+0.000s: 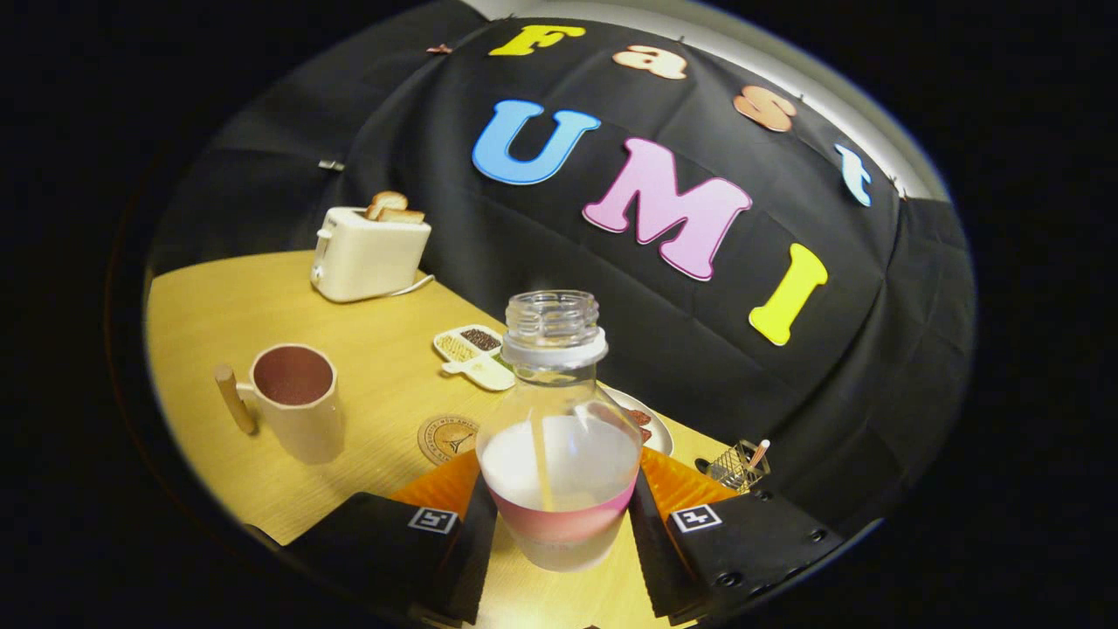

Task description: Take the bottle from table, then pour the juice into the cup, finally place the bottle on the coaster

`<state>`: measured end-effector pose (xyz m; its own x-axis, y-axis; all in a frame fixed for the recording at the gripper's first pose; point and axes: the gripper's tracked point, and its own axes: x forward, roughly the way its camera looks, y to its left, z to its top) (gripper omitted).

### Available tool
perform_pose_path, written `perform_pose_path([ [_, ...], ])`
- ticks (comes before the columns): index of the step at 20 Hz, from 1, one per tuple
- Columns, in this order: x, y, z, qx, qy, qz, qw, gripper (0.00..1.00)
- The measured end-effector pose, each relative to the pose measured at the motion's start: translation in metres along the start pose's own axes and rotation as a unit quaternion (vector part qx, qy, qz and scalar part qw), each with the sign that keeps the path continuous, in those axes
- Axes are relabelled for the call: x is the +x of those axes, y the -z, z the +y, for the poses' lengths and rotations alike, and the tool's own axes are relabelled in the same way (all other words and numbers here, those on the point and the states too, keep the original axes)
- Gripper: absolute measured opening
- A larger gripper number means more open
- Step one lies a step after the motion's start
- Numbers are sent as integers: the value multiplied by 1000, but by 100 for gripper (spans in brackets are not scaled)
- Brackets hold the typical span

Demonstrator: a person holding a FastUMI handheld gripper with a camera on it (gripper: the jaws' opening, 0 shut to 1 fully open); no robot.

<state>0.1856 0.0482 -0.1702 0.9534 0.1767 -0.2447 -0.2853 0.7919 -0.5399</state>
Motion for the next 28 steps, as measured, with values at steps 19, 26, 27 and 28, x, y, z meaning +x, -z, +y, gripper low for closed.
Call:
perform_pose_path([
  [19,25,-37,74,-347,18,-28,937,73],
  [26,41,-41,85,-435,8,-39,900,73],
  [27,43,-43,85,-450,7,-43,892,73],
  [28,44,-45,86,-463,6,-47,885,73],
])
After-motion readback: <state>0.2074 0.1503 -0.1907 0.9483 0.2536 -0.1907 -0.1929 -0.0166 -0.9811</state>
